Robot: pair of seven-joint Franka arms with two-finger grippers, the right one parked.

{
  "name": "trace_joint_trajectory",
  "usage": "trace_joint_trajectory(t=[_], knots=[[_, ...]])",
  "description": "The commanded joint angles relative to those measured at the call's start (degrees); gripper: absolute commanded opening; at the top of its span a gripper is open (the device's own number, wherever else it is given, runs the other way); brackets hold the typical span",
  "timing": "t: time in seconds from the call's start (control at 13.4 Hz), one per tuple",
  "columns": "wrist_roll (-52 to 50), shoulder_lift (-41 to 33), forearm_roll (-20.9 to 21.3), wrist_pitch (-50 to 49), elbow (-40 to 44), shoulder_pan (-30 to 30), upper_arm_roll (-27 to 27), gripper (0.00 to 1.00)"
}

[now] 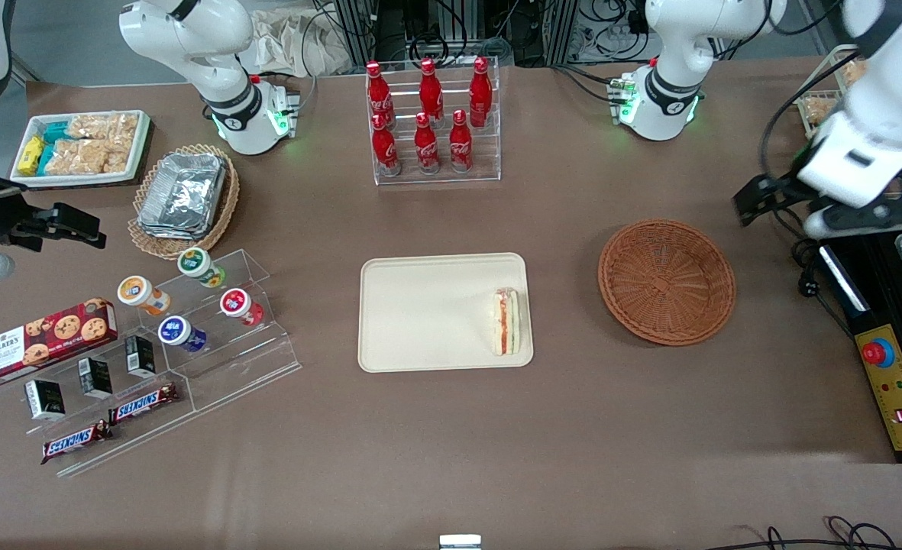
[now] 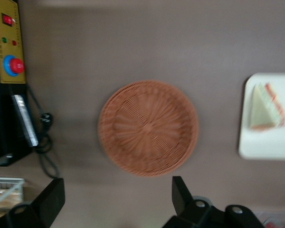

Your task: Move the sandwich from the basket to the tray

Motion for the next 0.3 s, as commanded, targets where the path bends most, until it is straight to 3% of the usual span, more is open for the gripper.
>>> trace_joint_trajectory(t=[0.0, 0.22], knots=[[6.84, -0.31, -0.22, -0.87, 0.86, -0.93, 4.32, 1.0], [11.67, 5.13, 0.22, -4.29, 7.72, -1.02, 5.66, 1.0]])
